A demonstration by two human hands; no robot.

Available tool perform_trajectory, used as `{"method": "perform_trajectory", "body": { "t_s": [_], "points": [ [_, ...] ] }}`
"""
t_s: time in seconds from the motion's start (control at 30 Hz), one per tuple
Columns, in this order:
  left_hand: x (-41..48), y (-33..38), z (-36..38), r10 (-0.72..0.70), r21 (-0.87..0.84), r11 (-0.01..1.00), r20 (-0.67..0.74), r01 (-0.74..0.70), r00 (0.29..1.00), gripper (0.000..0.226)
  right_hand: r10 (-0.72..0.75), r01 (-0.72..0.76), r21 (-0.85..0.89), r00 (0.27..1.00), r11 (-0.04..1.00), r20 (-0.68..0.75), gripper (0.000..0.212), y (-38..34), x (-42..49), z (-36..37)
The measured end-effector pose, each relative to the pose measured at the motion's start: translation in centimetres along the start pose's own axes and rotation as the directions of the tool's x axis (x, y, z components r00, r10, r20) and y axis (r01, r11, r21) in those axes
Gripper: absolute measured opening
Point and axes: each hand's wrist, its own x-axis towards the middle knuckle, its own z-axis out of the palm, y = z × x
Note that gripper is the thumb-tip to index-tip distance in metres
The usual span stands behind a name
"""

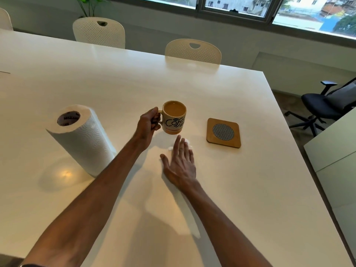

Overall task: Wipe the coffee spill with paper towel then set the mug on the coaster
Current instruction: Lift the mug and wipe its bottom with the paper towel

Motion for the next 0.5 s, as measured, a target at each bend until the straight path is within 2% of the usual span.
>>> {"method": "perform_trajectory", "body": {
  "t_s": [0.07,0.23,0.3,0.4,0.5],
  "points": [
    [-0.2,0.0,0.0,0.000,-0.006,1.000,0.001,0.000,1.000,0.038,-0.024,0.025,-0.032,0.999,0.999,0.026,0.093,-1.0,-0.1,0.8],
    [-0.4,-0.3,0.2,0.002,-0.005,1.000,0.017,-0.002,1.000,0.038,-0.265,0.267,-0.103,0.964,0.958,0.034,0.077,-1.4,-3.0,1.8],
    [-0.5,-0.3,0.3,0.004,-0.001,1.000,0.026,-0.004,1.000,0.038,-0.304,0.302,-0.152,0.953,0.941,0.012,0.071,-0.4,-4.7,1.9],
    [-0.8,-0.4,0.4,0.006,0.000,1.000,0.032,-0.006,0.999,0.038,-0.245,0.233,-0.167,0.968,0.958,-0.053,0.067,0.8,-6.3,1.8],
    [-1.0,-0.6,0.4,-0.001,-0.005,1.000,0.028,0.001,1.000,0.038,-0.126,0.091,-0.188,0.975,0.978,-0.183,0.064,2.8,-6.5,0.7]
  ]
}}
